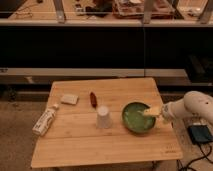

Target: Pick up the ceramic cup

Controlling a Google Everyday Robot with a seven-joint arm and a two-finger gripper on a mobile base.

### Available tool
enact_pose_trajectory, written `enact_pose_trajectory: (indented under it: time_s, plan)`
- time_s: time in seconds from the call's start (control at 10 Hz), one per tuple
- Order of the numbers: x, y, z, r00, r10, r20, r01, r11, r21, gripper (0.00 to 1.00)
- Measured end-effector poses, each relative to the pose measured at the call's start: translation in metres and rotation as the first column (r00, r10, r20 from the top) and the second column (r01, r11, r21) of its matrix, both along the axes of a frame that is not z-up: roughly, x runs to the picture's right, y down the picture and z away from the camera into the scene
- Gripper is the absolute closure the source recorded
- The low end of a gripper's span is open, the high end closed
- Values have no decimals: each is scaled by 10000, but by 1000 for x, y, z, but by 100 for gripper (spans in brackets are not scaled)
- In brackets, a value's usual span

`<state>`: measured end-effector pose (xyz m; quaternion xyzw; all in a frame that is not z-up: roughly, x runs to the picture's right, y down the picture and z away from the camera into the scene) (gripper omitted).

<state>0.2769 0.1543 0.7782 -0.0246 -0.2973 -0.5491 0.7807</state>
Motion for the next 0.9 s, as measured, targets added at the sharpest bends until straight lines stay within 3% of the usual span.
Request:
enact_pose_trajectory:
  time_s: [0.2, 0.4, 0.5, 0.7, 0.9]
  plan:
    - [-3, -6, -2, 9997, -248, -1, 248, 9994, 222, 20]
    - [-23, -29, -10, 9955, -929, 185, 907, 9912, 965, 20]
    - [-38, -43, -17, 9893, -1431, 279, 1373, 9790, 1504, 20]
    - [-73, -71, -38, 9636, -2643, 411, 2439, 9314, 2704, 20]
    - [-91, -79, -51, 9473, -3162, 509, 2821, 8990, 3349, 20]
